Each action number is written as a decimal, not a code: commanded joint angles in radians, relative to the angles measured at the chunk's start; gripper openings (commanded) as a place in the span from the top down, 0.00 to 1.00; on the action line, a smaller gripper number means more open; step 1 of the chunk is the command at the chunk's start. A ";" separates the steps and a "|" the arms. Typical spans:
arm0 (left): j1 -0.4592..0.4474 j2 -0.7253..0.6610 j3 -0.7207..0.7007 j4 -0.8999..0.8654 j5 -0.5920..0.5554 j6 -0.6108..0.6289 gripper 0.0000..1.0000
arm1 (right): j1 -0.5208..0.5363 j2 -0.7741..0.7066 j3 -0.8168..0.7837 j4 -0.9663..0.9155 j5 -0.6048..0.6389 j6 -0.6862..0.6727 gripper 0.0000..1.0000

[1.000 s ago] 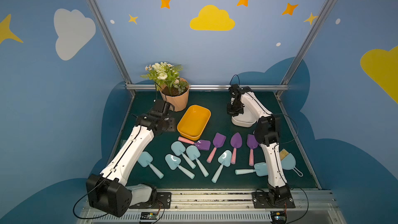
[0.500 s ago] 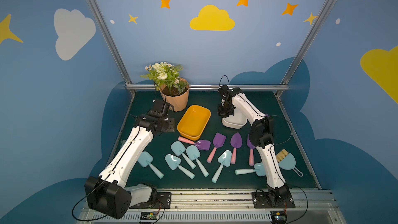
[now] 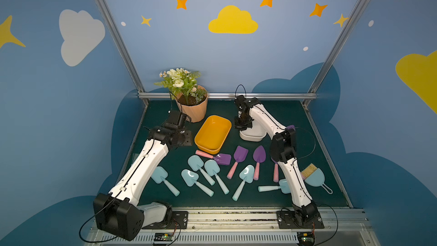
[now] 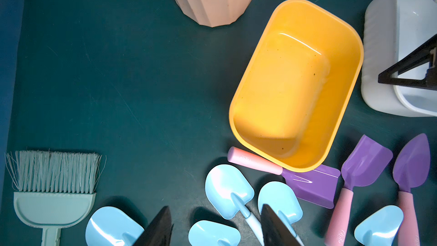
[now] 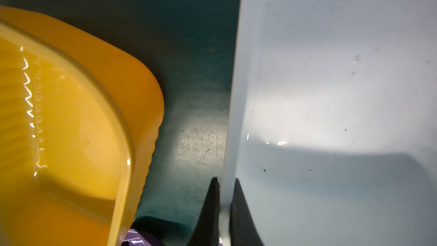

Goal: Sort the small shovels by color and place them into the storage box
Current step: Move the storage box to the center of the board.

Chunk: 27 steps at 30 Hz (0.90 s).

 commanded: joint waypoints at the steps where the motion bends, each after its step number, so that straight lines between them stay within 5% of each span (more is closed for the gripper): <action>1: 0.004 -0.025 -0.006 -0.008 0.007 -0.009 0.47 | 0.017 0.013 0.023 -0.006 -0.039 0.019 0.90; 11: 0.003 -0.054 -0.006 -0.001 0.031 -0.007 0.47 | 0.035 -0.106 0.019 -0.022 0.048 0.001 0.44; 18: -0.020 -0.113 -0.012 0.027 0.046 0.014 0.55 | 0.055 -0.347 -0.068 -0.020 0.197 -0.041 0.41; 27: -0.035 0.027 0.005 0.118 0.136 0.055 0.45 | 0.055 -0.657 -0.420 -0.013 0.189 -0.011 0.40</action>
